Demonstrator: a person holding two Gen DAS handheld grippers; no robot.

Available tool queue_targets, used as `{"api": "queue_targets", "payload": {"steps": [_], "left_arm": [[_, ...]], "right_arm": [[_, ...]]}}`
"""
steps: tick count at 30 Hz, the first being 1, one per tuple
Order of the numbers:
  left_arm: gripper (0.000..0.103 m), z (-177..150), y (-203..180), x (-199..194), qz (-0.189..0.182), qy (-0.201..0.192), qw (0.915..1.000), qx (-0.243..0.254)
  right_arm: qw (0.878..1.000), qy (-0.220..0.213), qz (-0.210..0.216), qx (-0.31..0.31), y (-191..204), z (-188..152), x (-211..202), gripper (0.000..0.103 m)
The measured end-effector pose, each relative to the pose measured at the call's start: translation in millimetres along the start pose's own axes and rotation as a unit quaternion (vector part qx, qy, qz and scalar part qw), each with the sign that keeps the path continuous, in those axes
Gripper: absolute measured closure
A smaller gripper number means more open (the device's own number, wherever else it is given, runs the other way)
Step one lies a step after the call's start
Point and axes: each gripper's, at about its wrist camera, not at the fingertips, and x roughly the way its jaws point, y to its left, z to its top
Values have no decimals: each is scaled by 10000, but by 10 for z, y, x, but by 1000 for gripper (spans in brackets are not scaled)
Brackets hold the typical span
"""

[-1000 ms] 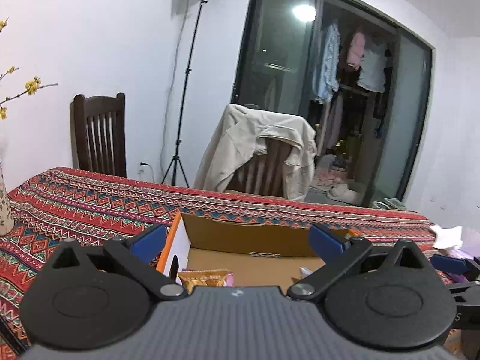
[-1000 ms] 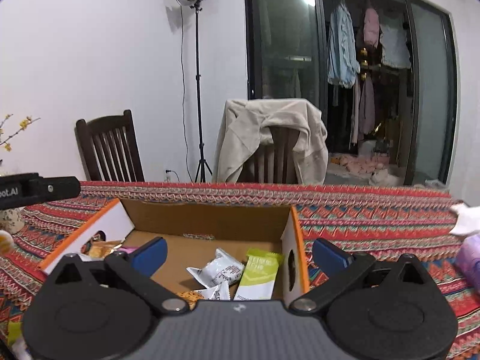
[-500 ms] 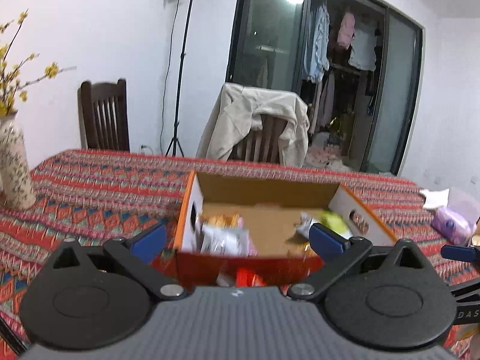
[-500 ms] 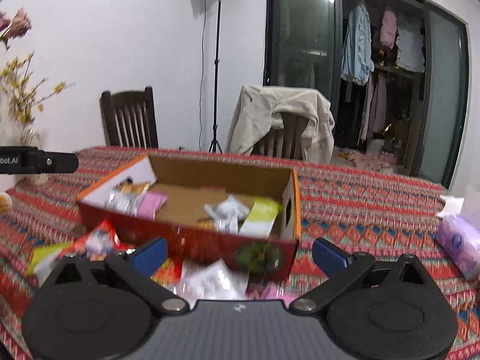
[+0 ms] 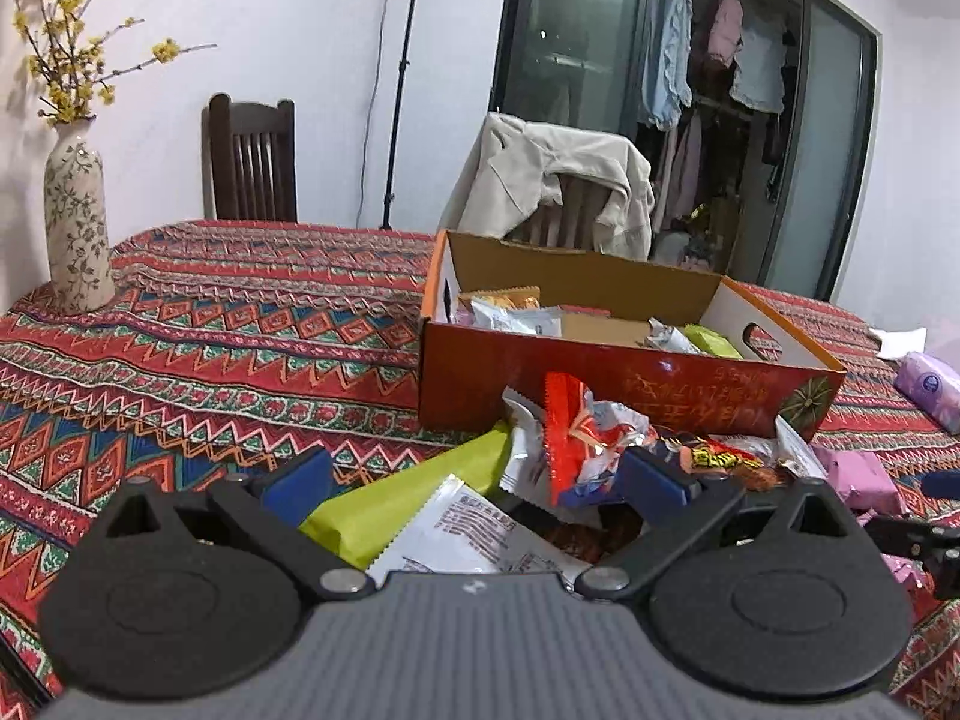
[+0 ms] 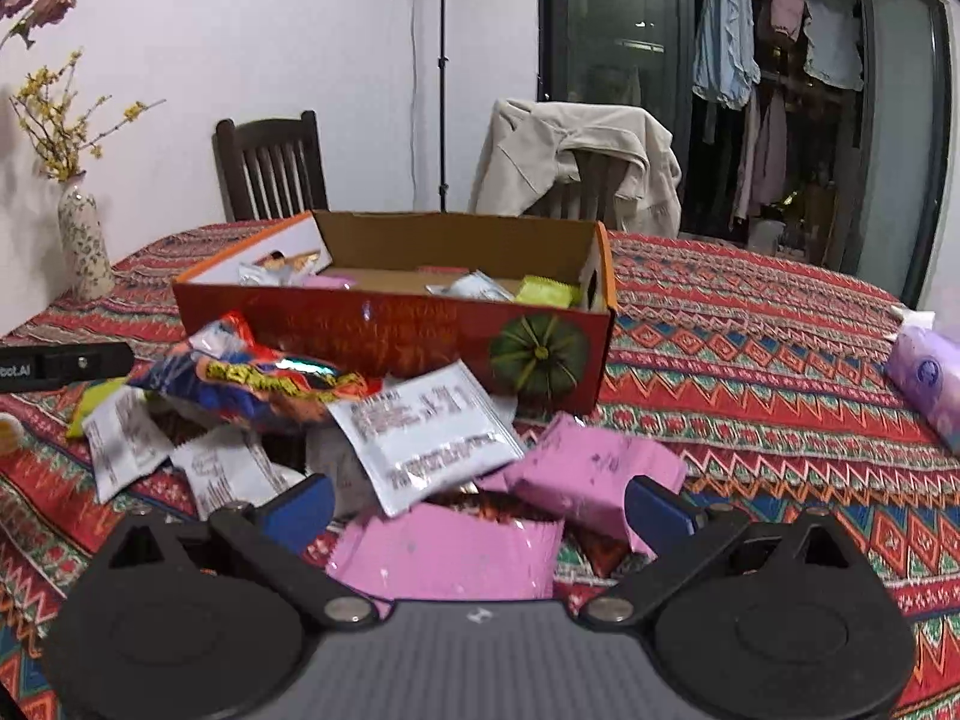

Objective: Organize snacks
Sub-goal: 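Move both tools back over the snack pile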

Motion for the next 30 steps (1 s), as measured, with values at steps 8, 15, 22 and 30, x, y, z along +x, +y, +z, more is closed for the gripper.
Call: {"api": "queue_targets", "payload": {"steps": [8, 15, 22, 30], "left_arm": [[0, -21, 20, 25, -52, -114, 9999, -41], [0, -20, 57, 54, -79, -79, 9998, -151], [0, -32, 92, 68, -114, -47, 9997, -223], [0, -27, 123, 92, -198, -4, 9993, -308]], "right_arm": [[9999, 88, -47, 52, 15, -45, 26, 0], [9999, 135, -61, 2, 54, -18, 93, 8], [9997, 25, 57, -246, 141, 174, 205, 8], [9966, 323, 569, -509, 101, 373, 615, 8]]}}
